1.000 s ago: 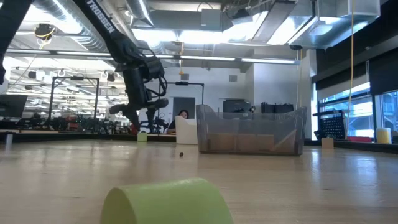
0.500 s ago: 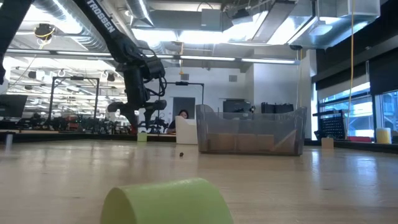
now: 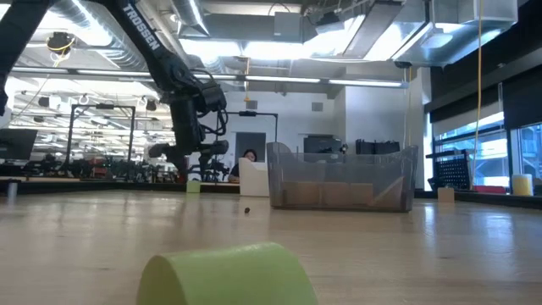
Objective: Sort & place blocks by color
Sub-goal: Put the green block into the green bin
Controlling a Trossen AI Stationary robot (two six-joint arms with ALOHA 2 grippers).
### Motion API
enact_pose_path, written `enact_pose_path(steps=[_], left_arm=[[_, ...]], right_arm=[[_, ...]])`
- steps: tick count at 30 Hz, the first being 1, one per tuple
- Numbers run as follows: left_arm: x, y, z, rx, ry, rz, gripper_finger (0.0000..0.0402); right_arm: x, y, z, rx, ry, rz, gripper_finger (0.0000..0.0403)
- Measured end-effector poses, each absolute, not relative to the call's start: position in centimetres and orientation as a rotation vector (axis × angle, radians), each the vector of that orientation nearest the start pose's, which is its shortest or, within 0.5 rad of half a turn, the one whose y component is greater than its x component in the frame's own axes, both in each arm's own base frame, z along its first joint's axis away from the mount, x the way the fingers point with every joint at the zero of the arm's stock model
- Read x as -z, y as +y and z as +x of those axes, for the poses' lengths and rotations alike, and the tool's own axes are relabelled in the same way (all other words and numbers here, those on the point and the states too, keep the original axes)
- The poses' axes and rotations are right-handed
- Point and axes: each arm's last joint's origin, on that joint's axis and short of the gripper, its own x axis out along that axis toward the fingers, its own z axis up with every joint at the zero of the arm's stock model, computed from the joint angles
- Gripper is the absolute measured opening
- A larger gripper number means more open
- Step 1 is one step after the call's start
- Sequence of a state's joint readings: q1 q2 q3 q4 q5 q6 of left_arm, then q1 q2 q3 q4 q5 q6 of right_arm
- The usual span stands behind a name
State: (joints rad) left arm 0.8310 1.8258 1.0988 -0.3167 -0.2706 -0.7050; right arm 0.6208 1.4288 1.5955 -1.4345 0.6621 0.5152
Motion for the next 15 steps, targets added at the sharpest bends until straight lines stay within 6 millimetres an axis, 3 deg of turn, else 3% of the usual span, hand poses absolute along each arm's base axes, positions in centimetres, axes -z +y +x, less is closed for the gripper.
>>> enact_pose_path(steps=[15], left_arm=[[-13.4,27.5,24.0,-1.348,0.706,-0.882,0.0182]], right_arm=[[-37.8,12.6,20.7,0.287,0.951,-0.285,0.0124]])
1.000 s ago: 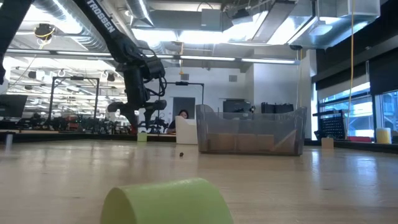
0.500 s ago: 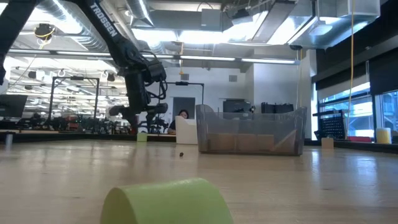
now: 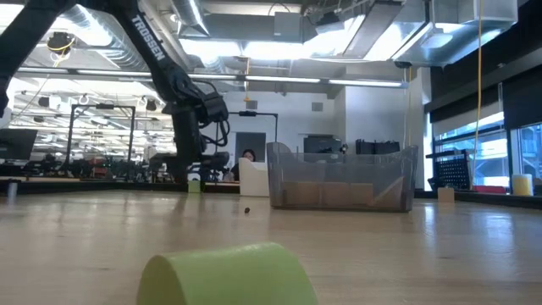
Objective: Sort & place blocks by color
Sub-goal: Put the green block into the green bin
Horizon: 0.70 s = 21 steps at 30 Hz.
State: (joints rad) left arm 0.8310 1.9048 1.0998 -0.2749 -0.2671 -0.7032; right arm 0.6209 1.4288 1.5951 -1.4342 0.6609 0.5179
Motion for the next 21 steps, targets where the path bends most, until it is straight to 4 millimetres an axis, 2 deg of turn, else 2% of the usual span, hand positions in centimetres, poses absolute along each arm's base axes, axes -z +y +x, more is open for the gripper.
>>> enact_pose_path(steps=[5,10,18,21], left_arm=[[-13.3,27.6,24.1,-1.302,0.75,-0.794,0.0172],[-13.4,27.7,24.2,-1.27,0.77,-0.743,0.0113],[-13.7,27.6,24.3,-1.148,0.817,-0.703,0.0111],[-14.6,27.1,24.4,-1.044,0.834,-0.695,0.0111]], right_arm=[[-37.8,12.6,20.7,0.288,0.951,-0.282,0.0124],[-37.8,12.6,20.7,0.3,0.946,-0.258,0.0124],[-37.8,12.7,20.7,0.276,0.96,-0.237,0.0124],[-37.8,12.7,20.7,0.272,0.957,-0.238,0.0124]])
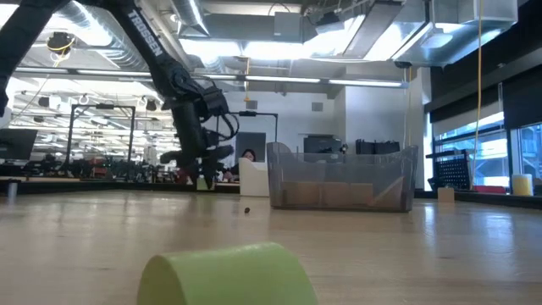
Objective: Sort & place blocks by color
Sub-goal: Put the green block into the green bin
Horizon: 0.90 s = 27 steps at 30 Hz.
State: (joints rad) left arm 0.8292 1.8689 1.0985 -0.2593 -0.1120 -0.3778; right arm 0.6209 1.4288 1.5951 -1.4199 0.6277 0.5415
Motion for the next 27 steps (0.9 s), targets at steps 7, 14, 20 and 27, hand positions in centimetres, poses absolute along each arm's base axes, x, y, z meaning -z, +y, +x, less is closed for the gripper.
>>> enact_pose_path(steps=[7,14,20,27], left_arm=[[-19.4,24.6,24.5,-0.807,0.84,-0.562,0.0111],[-26.0,19.4,24.9,-0.434,0.695,-0.454,0.0111],[-29.8,14.2,25.4,-0.175,0.588,-0.393,0.0111],[-31.4,9.3,26.5,0.028,0.556,-0.339,0.0111]], right_arm=[[-37.8,12.7,20.8,0.195,0.977,-0.382,0.0124],[-38.0,12.0,21.9,0.144,0.954,-0.481,0.0124],[-38.5,11.3,23.4,0.138,0.881,-0.491,0.0124],[-38.9,10.6,25.2,0.118,0.804,-0.539,0.0124]])
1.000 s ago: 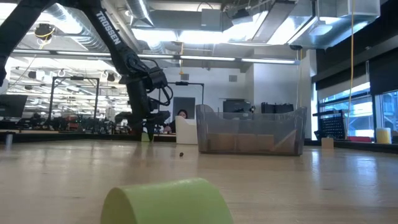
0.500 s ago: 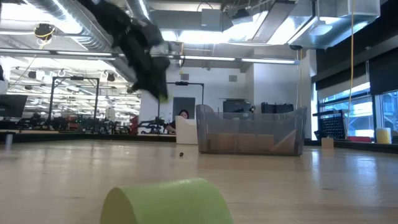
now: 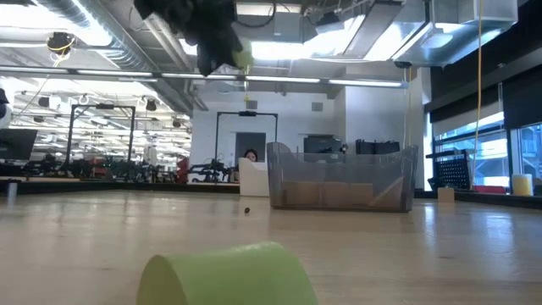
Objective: Sort & place blocks by color
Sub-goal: Put the green block into the green bin
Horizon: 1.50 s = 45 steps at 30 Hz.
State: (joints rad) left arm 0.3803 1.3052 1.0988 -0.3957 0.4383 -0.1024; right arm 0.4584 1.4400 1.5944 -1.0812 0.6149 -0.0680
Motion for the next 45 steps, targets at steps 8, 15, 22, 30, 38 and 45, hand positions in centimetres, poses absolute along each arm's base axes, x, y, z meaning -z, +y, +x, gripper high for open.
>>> enact_pose_path(steps=[8,15,22,30,38,45], left_arm=[[-32.2,5.7,27.9,0.212,0.491,-0.344,0.0111],[-32.9,5.2,28.4,0.246,0.418,-0.357,0.0111],[-32.9,5.1,28.3,0.299,0.422,-0.372,0.0111],[-33.0,5.0,28.3,0.333,0.421,-0.401,0.0111],[-33.3,4.2,28.5,0.385,0.402,-0.41,0.0111],[-33.4,3.5,28.7,0.393,0.398,-0.401,0.0111]], right_arm=[[-37.8,10.0,27.2,0.085,0.844,-0.595,0.0124],[-36.9,10.0,28.3,0.026,0.883,-0.687,0.011],[-36.7,9.7,28.8,-0.046,0.889,-0.643,0.006],[-36.4,9.0,30.8,-0.071,0.828,-0.766,0.0101],[-36.6,8.1,32.9,-0.067,0.732,-0.882,0.0183],[-36.6,7.7,34.0,-0.078,0.67,-0.919,0.0222]])
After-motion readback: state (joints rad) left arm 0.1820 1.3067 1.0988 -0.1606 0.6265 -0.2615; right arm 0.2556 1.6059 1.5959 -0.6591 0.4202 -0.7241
